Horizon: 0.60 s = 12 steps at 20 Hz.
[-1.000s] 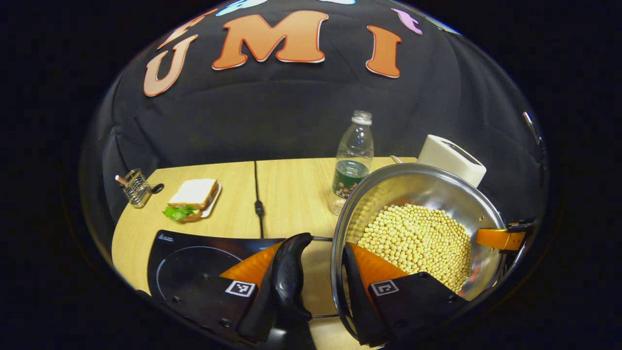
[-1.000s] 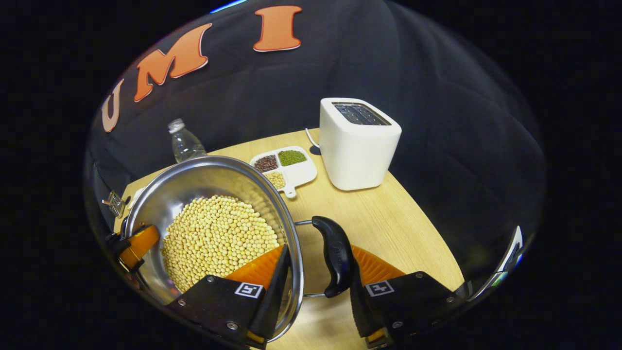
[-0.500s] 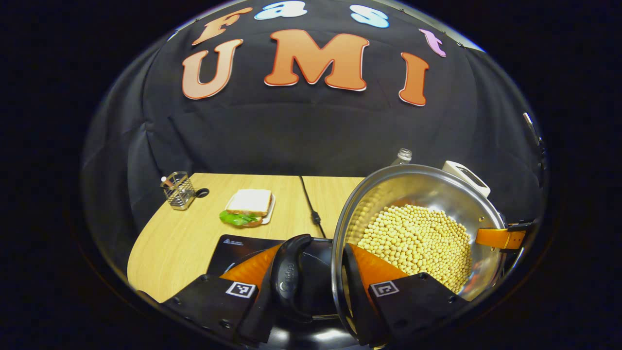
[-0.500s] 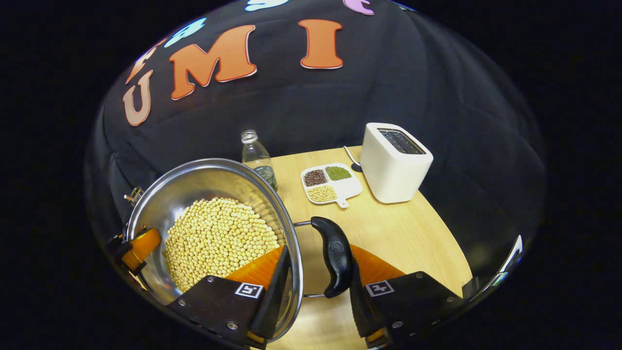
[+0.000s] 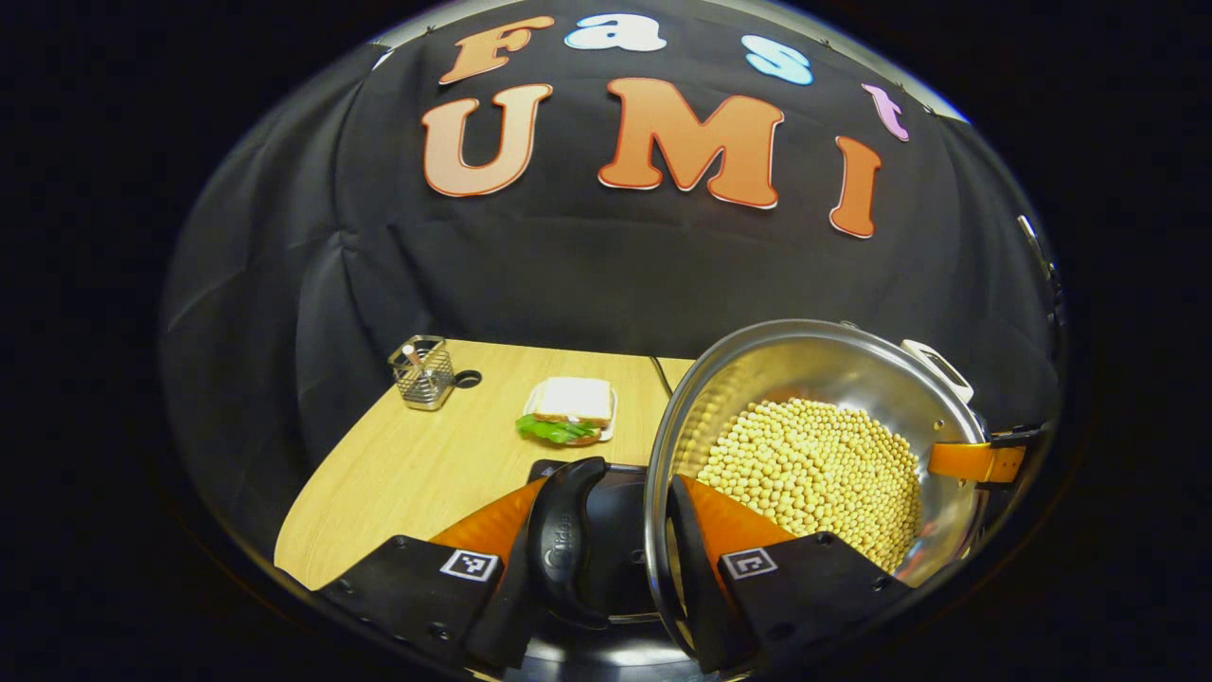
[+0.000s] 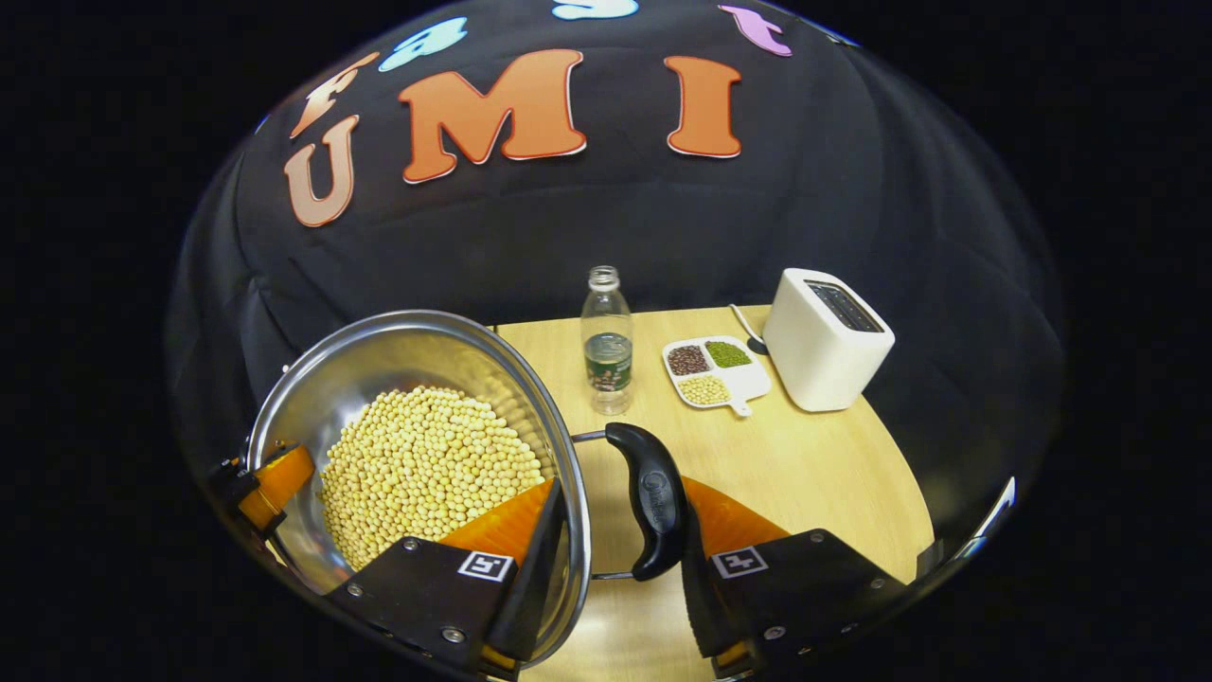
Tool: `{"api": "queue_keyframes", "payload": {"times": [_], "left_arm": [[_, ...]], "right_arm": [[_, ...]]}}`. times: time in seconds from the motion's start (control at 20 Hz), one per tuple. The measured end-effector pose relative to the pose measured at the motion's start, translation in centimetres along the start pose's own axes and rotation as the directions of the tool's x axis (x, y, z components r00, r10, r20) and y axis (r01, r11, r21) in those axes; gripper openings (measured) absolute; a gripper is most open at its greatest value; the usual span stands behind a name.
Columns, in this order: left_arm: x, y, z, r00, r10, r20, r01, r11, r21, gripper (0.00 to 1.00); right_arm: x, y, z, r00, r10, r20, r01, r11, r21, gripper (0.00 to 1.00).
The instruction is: First push the handle of the pot to place it horizontally, then grasp the pot with both hands and set it on the induction cooktop.
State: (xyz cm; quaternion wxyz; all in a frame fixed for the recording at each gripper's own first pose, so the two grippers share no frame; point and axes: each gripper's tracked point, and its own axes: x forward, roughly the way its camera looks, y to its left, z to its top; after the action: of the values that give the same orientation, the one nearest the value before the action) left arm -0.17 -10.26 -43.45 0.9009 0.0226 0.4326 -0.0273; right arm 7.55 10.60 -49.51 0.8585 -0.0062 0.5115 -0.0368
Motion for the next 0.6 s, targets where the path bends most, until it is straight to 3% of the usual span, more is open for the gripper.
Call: {"api": "queue_keyframes", "payload": {"times": [0.25, 0.6], "left_arm": [[-1.7, 0.5, 0.4, 0.999, 0.033, -0.005, -0.033, 0.999, -0.014, 0.71], [-2.0, 0.5, 0.1, 0.998, 0.049, -0.028, -0.05, 0.999, -0.018, 0.68]], "right_arm": [[-0.3, 3.8, 0.0, 1.0, 0.022, -0.003, -0.022, 1.0, -0.019, 0.62], [0.4, 3.8, -0.2, 0.999, 0.027, -0.023, -0.028, 0.999, -0.03, 0.62]]}}
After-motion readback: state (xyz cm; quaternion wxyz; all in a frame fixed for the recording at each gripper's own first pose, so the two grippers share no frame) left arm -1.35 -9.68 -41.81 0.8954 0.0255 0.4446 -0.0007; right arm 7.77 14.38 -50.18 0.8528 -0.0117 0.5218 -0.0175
